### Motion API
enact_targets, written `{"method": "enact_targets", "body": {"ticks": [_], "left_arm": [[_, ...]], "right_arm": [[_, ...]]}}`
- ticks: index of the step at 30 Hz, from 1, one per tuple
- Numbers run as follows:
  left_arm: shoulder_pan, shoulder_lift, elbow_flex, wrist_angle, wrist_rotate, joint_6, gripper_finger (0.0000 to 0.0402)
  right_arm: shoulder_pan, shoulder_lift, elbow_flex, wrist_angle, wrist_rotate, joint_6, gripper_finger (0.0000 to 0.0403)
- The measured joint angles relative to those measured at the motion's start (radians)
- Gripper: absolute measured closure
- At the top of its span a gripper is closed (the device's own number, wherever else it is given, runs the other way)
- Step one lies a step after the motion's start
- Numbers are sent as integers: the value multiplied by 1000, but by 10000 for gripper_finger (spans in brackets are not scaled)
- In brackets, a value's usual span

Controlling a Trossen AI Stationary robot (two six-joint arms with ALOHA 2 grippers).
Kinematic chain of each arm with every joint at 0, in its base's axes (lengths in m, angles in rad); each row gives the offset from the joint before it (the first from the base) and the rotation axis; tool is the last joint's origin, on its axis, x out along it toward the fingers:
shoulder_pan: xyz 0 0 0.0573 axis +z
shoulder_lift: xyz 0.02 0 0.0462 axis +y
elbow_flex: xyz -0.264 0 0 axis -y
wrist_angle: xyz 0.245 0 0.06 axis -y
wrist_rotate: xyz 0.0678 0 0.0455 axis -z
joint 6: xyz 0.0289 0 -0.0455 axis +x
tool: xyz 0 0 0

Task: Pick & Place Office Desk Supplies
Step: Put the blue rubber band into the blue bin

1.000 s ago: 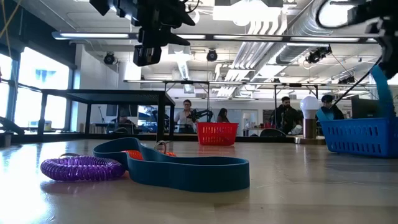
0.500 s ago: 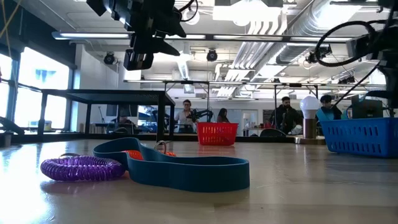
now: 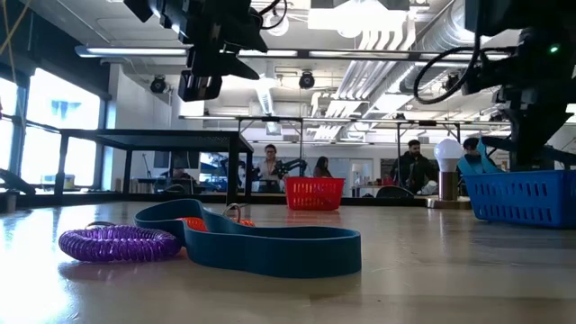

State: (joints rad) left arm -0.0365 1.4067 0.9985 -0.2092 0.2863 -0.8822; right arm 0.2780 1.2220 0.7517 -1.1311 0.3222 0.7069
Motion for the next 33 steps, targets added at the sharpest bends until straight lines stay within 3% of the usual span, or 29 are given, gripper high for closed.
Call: {"method": "enact_targets", "body": {"ticks": [7, 15, 21, 27, 33], "left_arm": [[-23, 0, 0, -13, 3, 3, 266], [-28, 0, 0, -33, -10, 41, 266], [-37, 0, 0, -45, -29, 40, 266], [-77, 6, 0, -66, -107, 69, 266], [-83, 16, -1, -55, -110, 162, 266]], "right_arm": [[-53, 41, 1, 77, -89, 9, 399], [-79, 116, 0, 73, -219, 146, 399], [-79, 133, 0, 61, -221, 210, 393], [-98, 132, 0, 52, -315, 223, 339], [-96, 131, 1, 22, -299, 233, 258]]}}
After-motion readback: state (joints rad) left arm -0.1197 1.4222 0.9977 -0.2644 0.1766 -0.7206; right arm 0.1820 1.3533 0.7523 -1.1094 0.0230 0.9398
